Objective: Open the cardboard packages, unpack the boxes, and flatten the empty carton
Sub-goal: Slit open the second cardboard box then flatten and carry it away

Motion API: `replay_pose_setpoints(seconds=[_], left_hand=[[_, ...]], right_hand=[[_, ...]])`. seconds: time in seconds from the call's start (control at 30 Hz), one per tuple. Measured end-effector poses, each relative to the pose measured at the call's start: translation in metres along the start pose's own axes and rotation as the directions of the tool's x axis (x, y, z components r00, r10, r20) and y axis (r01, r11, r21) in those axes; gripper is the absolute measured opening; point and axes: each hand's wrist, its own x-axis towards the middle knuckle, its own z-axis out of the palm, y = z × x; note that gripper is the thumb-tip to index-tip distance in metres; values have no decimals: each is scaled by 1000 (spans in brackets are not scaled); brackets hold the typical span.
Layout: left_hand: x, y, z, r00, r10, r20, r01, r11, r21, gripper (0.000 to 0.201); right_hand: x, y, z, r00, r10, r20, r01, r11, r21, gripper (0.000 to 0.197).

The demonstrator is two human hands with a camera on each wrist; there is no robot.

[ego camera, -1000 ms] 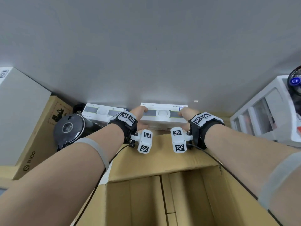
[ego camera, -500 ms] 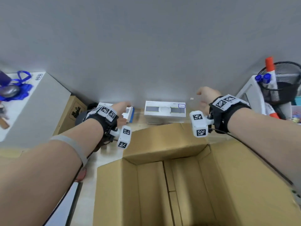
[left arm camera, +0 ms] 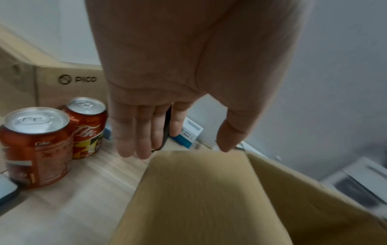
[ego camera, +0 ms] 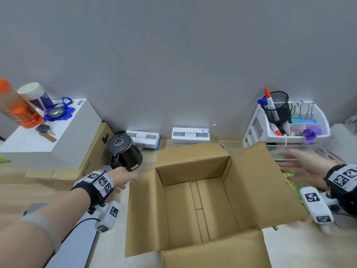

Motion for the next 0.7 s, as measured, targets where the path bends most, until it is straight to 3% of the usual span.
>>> replay_pose_setpoints(seconds=[0.03,0.1,0.13,0.2,0.3,0.43,0.53,0.7], left_hand=[[-12,-1,7,996,81,-24,-79,993,83,29],[-31,-5,24,981,192,-6,-185,952,245,47],[-40,-7,34,977,210,26,-207,929,308,58],[-53,-12,47,988,134,73,-152,919,364,65],[-68,-19,60,988,-70,138,46,985,168,51],[-71,-28,66,965,-168,200,171,985,1,62],[-68,-36,70,969,-185,165,192,981,-27,70],[-74,-43,57,982,-180,62,181,983,-7,49]], right_hand=[[-7,17,-2,995,55,82,-50,997,-61,57],[-20,46,-3,966,116,229,-83,985,-150,76],[-25,55,-1,956,107,275,-68,987,-146,79],[-30,64,7,951,53,304,-31,997,-77,81],[-37,64,20,945,-37,325,43,999,-10,76],[-44,62,34,913,-38,406,66,996,-55,54],[-36,66,41,912,-45,409,117,981,-153,76],[-32,70,52,905,17,425,72,979,-193,73]])
